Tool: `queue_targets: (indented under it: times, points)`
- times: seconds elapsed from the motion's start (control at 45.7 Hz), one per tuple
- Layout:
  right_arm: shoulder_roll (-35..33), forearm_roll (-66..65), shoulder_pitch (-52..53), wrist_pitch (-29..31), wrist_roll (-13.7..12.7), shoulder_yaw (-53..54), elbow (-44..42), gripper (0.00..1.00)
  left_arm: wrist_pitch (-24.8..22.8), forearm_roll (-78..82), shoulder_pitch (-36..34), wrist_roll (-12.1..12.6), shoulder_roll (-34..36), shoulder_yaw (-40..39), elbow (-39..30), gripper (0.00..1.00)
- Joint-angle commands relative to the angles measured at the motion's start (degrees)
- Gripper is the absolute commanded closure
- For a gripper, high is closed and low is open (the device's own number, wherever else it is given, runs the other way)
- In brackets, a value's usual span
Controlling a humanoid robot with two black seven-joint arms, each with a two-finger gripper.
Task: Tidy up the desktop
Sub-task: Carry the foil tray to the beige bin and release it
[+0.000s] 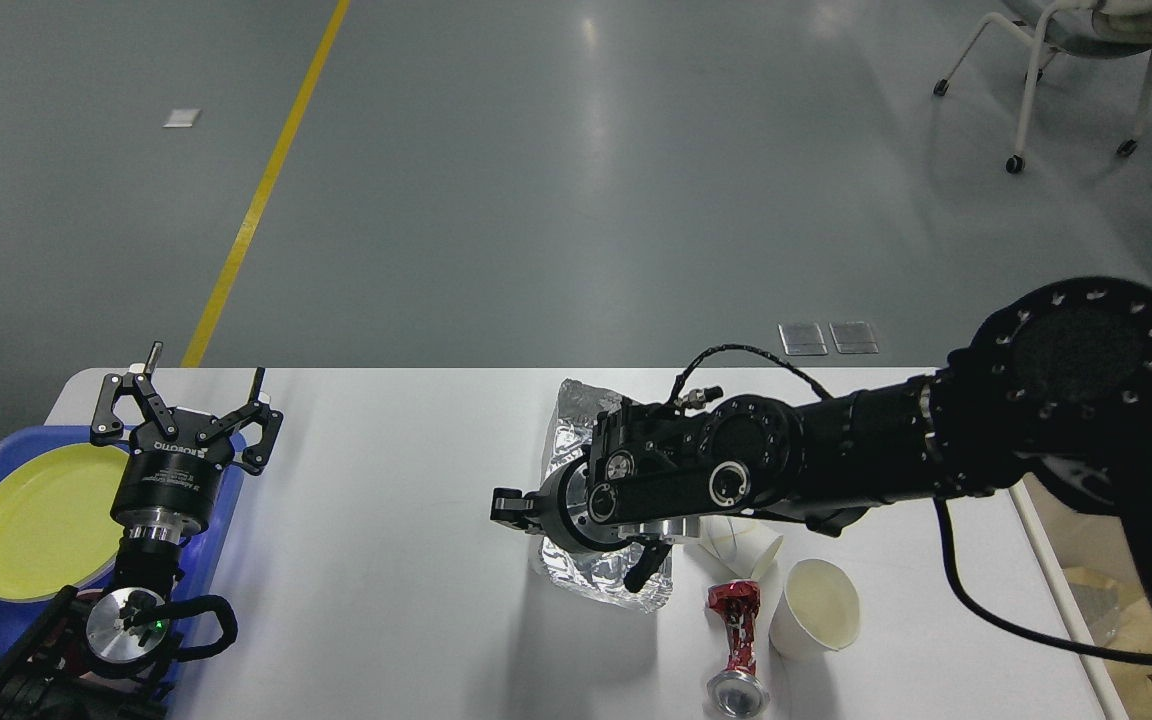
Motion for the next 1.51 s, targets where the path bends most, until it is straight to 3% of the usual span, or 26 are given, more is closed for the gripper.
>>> queue_targets:
  times: [0.0, 0.131, 0.328, 0.438, 0.81, 1.072, 1.247, 1.488]
  points:
    - [-2.0, 4.6, 12.0, 7.0, -0.3, -5.1, 3.7, 1.0, 0.0, 0.0, 0.0, 0.0, 0.0, 0.0, 0.0, 0.04]
    - [-3.2, 7.5, 24.4, 14.8, -0.1, -10.6, 7.0, 1.0, 0.0, 0.0, 0.0, 0.0, 0.0, 0.0, 0.0, 0.04]
    - [-12.1, 7.6, 38.2, 32.0, 0.1, -13.9, 12.8, 1.0, 0.0, 0.0, 0.0, 0.0, 0.0, 0.0, 0.0, 0.04]
    - [-16.1, 7.5, 43.4, 37.6, 0.1, -15.4, 17.7, 1.0, 0.0, 0.0, 0.0, 0.0, 0.0, 0.0, 0.0, 0.03]
    - [-17.4, 7.9, 43.5, 37.6, -0.3, -26.7, 17.5, 1.0, 0.0, 0.0, 0.0, 0.0, 0.0, 0.0, 0.0, 0.04]
    - [-32.6, 3.1, 37.9, 31.9, -0.2, -40.7, 14.1, 1.0, 0.0, 0.0, 0.1, 0.0, 0.0, 0.0, 0.0, 0.04]
    - [-44.2, -4.3, 24.0, 28.8, 0.0, -40.5, 2.0, 1.0, 0.0, 0.0, 0.0, 0.0, 0.0, 0.0, 0.0, 0.04]
    - [-50.3, -4.5, 2.2, 22.8, 2.1, -31.5, -16.2, 1.0, 0.0, 0.0, 0.0, 0.0, -0.1, 0.0, 0.0, 0.04]
